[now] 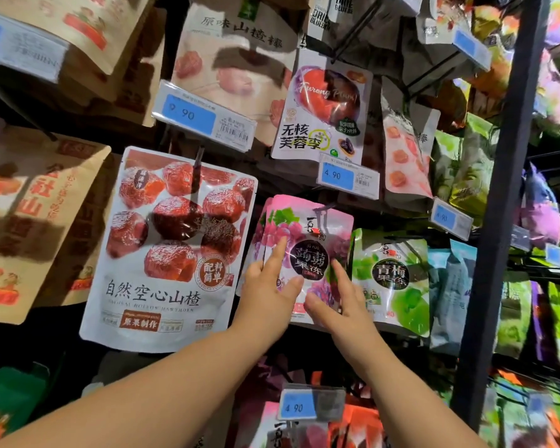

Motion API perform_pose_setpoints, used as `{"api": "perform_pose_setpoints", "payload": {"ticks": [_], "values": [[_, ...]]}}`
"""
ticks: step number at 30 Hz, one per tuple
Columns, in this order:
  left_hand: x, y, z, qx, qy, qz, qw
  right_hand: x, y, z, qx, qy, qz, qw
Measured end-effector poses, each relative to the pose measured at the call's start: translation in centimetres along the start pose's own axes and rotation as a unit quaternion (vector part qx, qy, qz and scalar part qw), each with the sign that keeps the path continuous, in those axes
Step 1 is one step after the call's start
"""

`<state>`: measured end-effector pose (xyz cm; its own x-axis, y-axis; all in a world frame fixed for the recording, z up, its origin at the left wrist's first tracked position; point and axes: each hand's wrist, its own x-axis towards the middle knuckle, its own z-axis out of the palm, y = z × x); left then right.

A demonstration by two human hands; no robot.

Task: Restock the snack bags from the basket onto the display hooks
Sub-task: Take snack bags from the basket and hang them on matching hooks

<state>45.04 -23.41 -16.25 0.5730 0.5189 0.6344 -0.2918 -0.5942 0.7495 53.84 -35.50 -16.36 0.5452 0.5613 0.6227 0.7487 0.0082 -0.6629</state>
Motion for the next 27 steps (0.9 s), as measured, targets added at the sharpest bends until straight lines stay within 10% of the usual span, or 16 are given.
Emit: {"api": "perform_pose_setpoints", "payload": {"ticks": [27], "values": [[5.2,-3.2,0.9,0.077,0.031,-0.133,0.988,6.9,3.8,3.0,-0.097,-0.042,0.033,0.994]]}}
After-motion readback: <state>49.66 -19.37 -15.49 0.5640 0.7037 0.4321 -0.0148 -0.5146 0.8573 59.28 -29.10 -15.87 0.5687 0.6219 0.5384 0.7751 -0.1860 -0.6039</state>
